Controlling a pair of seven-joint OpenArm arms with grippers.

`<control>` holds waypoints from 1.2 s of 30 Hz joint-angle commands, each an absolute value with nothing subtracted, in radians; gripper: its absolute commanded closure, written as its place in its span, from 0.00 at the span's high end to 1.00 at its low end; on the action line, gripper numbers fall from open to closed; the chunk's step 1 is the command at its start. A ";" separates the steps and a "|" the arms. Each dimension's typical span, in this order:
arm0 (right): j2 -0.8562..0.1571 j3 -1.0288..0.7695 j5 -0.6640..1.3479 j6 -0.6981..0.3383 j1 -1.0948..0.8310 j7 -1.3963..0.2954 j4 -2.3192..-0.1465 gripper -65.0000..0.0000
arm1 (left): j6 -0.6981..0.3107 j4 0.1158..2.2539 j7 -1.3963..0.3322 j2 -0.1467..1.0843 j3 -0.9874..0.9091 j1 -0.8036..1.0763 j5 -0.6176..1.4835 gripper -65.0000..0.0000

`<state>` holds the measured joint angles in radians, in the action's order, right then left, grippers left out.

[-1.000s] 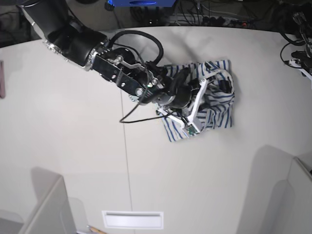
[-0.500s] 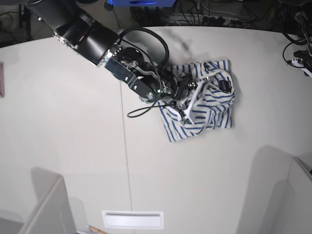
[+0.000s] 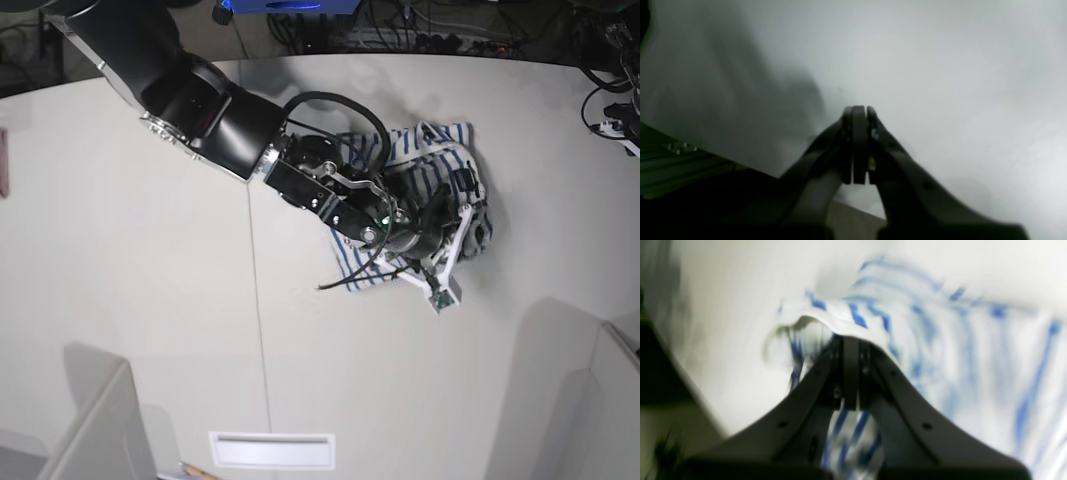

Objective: Fold the T-shirt properly
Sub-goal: 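Press the folded bundle flat with the right gripper and release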

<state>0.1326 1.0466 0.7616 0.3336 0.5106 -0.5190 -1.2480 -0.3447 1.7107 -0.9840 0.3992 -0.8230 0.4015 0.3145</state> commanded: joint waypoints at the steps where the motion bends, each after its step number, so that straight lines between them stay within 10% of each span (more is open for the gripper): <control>1: 0.151 1.044 0.769 0.328 0.538 -0.461 -1.267 0.00 | -0.341 1.730 -0.972 0.420 -0.832 0.401 0.309 0.00; 6: 0.157 1.159 0.768 0.329 0.581 -0.217 -1.268 0.00 | -0.341 1.730 -0.972 0.418 -0.829 0.394 0.309 0.00; 13: 0.137 1.144 0.760 0.418 0.627 -0.479 -1.369 0.00 | -0.355 1.751 -0.972 0.414 -0.820 0.401 0.320 0.00; 18: 0.039 0.986 0.760 0.452 0.601 -0.736 -1.524 0.00 | -0.541 1.943 -0.972 0.298 -0.779 0.435 0.326 0.00; 36: -0.312 0.651 0.760 0.453 0.145 -0.829 -1.796 0.00 | -0.553 1.979 -0.972 0.111 -0.392 0.211 0.320 0.00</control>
